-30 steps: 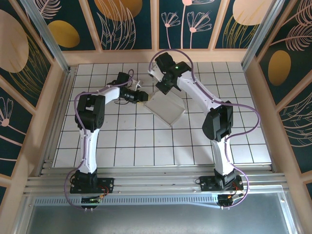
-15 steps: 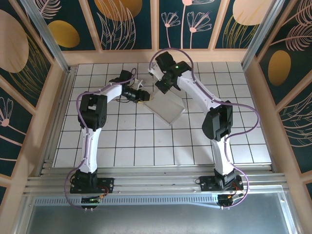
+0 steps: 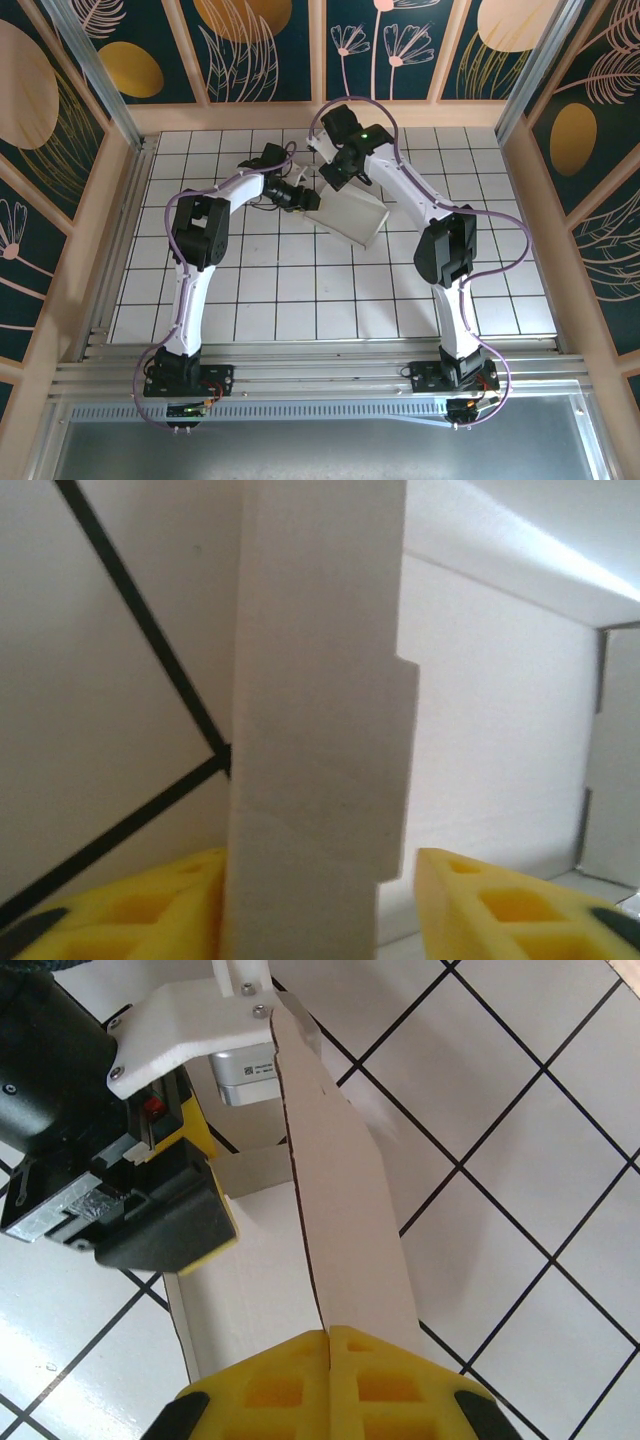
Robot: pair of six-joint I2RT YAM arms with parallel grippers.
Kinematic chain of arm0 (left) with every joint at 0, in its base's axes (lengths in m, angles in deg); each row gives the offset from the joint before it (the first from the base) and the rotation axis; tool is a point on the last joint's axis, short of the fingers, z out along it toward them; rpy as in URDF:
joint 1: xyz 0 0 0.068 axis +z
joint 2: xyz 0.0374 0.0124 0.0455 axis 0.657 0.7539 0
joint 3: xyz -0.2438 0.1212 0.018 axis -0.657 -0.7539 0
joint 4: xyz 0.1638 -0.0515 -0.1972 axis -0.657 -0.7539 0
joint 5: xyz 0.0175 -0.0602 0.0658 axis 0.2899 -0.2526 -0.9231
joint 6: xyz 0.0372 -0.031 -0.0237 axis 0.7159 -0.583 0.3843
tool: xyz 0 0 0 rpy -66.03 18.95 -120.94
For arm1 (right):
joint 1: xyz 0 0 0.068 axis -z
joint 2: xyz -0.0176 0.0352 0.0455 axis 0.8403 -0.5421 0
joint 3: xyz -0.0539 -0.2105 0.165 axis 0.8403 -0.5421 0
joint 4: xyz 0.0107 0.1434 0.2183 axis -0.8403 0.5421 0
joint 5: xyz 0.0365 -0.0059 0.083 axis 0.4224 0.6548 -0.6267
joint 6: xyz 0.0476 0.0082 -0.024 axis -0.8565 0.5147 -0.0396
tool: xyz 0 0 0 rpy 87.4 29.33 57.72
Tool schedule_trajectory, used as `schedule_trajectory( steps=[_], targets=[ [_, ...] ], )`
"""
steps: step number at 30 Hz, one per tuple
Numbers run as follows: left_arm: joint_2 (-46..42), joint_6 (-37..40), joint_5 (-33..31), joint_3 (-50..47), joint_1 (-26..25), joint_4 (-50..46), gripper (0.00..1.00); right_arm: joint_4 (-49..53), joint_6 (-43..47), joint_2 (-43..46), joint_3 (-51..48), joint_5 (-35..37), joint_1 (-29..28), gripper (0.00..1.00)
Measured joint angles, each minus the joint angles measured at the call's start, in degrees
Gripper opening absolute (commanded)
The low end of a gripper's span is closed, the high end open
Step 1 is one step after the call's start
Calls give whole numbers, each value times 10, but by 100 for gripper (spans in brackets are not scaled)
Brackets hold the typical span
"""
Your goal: Fold the paper box
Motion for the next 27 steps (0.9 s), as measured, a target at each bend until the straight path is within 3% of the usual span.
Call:
schedule_trajectory(
  steps=[8,13,19,27],
  targets=[
    [-56,-18,-15,-92,2,79,64,0,0,0,0,0,5,0],
    [-105,-78,-19,-170,35,163,54,-3,0,0,0,0,5,0],
    [-107,-118,2,-172,64,223,57,-6,0,0,0,-5,6,0],
    [-60,-121,-28,-105,54,201,41,-7,0,0,0,-11,7,0]
  ],
)
